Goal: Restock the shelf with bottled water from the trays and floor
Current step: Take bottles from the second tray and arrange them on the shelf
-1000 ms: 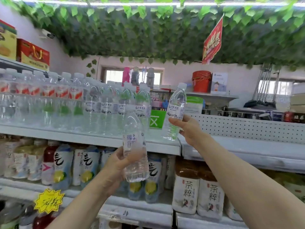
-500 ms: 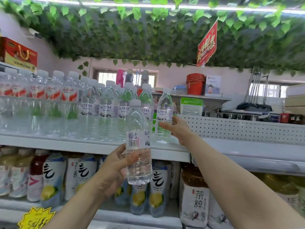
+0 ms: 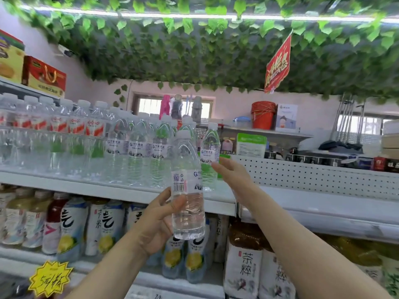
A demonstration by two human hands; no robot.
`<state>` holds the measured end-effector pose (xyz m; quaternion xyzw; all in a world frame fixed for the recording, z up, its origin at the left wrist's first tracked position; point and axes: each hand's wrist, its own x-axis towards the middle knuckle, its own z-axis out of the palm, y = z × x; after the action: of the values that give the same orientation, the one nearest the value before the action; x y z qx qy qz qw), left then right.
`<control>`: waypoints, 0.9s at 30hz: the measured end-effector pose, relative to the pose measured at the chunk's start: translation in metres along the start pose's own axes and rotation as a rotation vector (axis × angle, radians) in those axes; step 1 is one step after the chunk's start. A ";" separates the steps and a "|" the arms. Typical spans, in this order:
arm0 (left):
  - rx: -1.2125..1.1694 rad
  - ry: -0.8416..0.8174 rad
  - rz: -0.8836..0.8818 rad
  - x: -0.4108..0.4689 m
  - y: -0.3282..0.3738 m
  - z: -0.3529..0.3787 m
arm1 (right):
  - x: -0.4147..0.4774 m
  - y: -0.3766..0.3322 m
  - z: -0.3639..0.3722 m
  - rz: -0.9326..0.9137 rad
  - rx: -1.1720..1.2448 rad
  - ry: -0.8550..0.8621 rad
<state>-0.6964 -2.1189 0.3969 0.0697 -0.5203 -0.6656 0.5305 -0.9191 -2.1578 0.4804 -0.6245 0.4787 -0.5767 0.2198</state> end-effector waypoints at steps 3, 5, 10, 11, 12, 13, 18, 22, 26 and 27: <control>0.028 -0.008 -0.003 0.001 -0.006 0.023 | -0.046 -0.009 -0.010 0.098 0.232 -0.137; 0.005 -0.002 -0.006 0.001 -0.012 0.038 | -0.070 -0.006 -0.021 0.187 0.337 -0.226; 0.007 -0.009 -0.035 0.003 -0.027 0.075 | -0.112 0.000 -0.052 0.290 0.399 -0.381; 0.008 -0.020 -0.043 0.003 -0.031 0.081 | -0.118 -0.002 -0.057 0.305 0.416 -0.406; 0.000 -0.034 -0.052 0.004 -0.035 0.087 | -0.123 -0.002 -0.062 0.317 0.444 -0.428; -0.002 -0.051 -0.057 0.004 -0.039 0.091 | -0.127 -0.002 -0.067 0.321 0.472 -0.445; 0.119 -0.114 -0.053 0.007 -0.044 0.107 | -0.138 0.001 -0.085 0.295 0.554 -0.427; 0.141 -0.012 -0.011 0.019 -0.037 0.118 | -0.139 -0.002 -0.079 0.298 0.613 -0.297; 0.248 -0.007 0.006 0.030 -0.038 0.120 | -0.137 0.000 -0.073 0.270 0.521 -0.282; 0.270 -0.003 0.017 0.033 -0.038 0.117 | -0.135 0.000 -0.073 0.263 0.494 -0.274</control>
<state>-0.8098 -2.0763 0.4355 0.1351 -0.6062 -0.5854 0.5211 -0.9705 -2.0225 0.4293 -0.5570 0.3668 -0.5524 0.5001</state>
